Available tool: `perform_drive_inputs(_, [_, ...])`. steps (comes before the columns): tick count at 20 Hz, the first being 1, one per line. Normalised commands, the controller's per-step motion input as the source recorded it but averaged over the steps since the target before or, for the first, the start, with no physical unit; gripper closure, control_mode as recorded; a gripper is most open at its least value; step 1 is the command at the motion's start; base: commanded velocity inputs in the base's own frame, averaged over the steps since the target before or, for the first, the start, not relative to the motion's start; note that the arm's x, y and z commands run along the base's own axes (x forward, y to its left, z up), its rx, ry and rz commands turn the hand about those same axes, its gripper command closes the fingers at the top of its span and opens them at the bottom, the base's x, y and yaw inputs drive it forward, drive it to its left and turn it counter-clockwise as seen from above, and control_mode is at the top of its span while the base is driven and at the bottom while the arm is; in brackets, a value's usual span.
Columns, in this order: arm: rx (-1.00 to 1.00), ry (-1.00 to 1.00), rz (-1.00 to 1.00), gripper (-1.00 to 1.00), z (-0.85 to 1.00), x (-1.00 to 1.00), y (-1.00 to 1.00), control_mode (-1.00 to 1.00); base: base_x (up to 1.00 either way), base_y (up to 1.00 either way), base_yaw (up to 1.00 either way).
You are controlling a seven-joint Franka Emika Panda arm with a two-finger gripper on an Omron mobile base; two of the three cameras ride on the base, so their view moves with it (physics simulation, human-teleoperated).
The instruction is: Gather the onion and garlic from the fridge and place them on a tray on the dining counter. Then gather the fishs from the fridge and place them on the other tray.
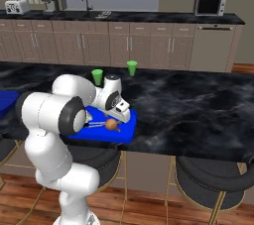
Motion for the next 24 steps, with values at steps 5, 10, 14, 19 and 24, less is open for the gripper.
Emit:
perform_drive_inputs(5, [0.00, 0.00, 0.00, -1.00, 0.45, -0.26, 0.00, -1.00, 0.00, 0.00, 0.00])
perform_drive_inputs(10, [0.00, -0.03, 0.00, -1.00, 0.53, -0.43, 0.07, -1.00, 0.00, 0.00, 0.00])
perform_drive_inputs(14, [-0.01, -0.09, 0.03, -1.00, 0.50, -0.49, 0.32, -1.00, 0.00, 0.00, 0.00])
perform_drive_inputs(19, [-0.04, -0.08, 0.02, -1.00, 0.44, -0.57, 0.49, -1.00, 0.00, 0.00, 0.00])
perform_drive_inputs(24, [-0.05, -0.12, 0.01, -1.00, 0.28, -0.75, 0.53, -1.00, 0.00, 0.00, 0.00])
